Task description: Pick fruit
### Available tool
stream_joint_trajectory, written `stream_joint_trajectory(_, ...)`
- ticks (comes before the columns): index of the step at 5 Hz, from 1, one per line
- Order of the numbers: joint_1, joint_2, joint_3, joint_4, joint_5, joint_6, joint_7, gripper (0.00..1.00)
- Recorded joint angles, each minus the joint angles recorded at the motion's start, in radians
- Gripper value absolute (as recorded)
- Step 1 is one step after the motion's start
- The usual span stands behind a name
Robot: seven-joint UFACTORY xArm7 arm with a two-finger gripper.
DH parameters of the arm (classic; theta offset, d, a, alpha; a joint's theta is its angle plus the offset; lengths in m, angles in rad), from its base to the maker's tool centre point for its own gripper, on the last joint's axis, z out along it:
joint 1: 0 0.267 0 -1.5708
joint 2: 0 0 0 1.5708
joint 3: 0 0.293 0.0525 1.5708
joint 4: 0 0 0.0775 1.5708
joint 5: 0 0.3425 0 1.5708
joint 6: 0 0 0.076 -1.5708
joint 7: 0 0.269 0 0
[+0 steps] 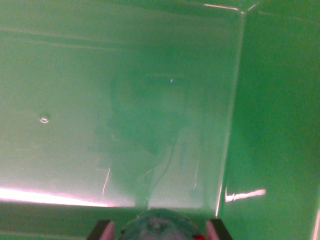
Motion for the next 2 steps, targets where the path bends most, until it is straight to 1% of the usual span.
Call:
stream_joint_trajectory(1,0.0000,0.000,0.000,0.000,0.0000,0.000,0.000,1.00)
stream_joint_trajectory(2,0.0025,-0.018,0.000,0.023,-0.0015,0.041,-0.001,1.00)
